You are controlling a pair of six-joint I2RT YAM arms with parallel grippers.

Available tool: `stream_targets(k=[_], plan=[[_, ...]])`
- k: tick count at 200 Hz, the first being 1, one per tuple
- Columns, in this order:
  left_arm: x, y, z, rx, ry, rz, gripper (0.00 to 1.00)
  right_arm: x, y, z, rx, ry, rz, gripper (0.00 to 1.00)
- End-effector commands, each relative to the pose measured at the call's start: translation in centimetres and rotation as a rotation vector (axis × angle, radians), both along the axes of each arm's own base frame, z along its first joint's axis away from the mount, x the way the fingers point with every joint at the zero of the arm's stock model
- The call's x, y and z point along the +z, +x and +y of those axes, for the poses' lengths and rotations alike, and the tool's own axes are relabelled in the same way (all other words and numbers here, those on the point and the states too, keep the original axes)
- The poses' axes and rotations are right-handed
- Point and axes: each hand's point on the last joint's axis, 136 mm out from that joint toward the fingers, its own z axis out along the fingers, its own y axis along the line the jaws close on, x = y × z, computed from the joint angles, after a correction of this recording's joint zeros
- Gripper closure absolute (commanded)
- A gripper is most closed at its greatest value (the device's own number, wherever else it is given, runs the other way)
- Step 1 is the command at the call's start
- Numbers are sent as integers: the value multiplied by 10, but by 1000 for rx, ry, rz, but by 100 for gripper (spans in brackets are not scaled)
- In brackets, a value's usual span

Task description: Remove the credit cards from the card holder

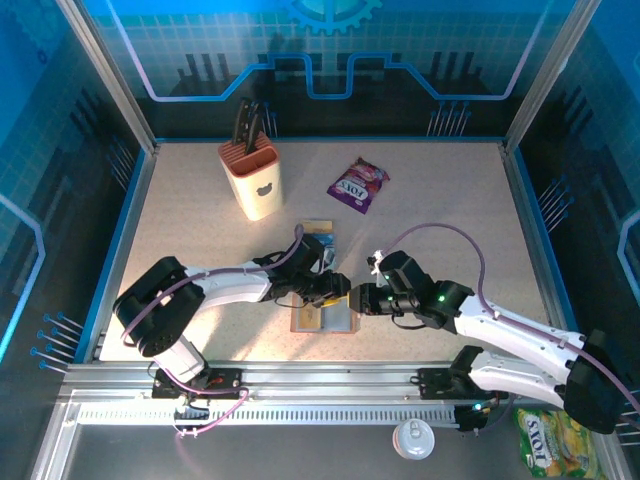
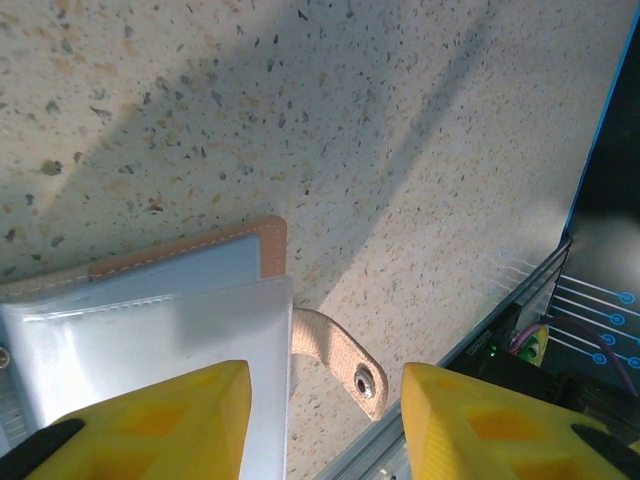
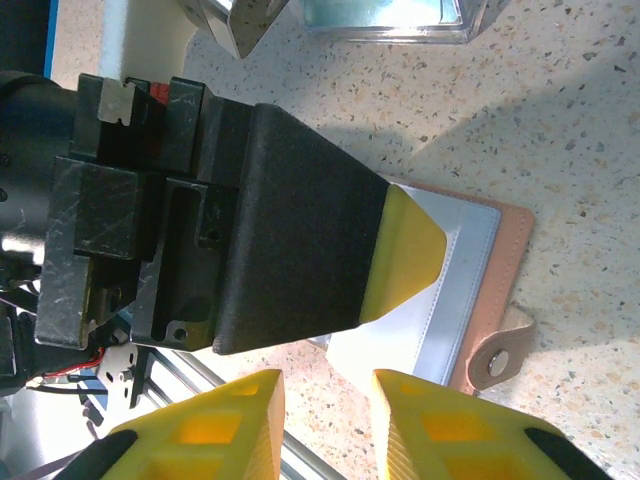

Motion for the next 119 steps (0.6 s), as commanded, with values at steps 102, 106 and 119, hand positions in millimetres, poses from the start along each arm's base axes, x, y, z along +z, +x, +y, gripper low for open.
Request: stream_targets(k=[102,106,119], plan=[[9,3,35,32,62,-47,55,-17,7,22,23,-5,66,69],[9,3,38,39,60,-45,55,-18,7,24,25,-6,69,69],[8,3,45,60,51,-42,55,-20,8,29,35,-8,75,69]])
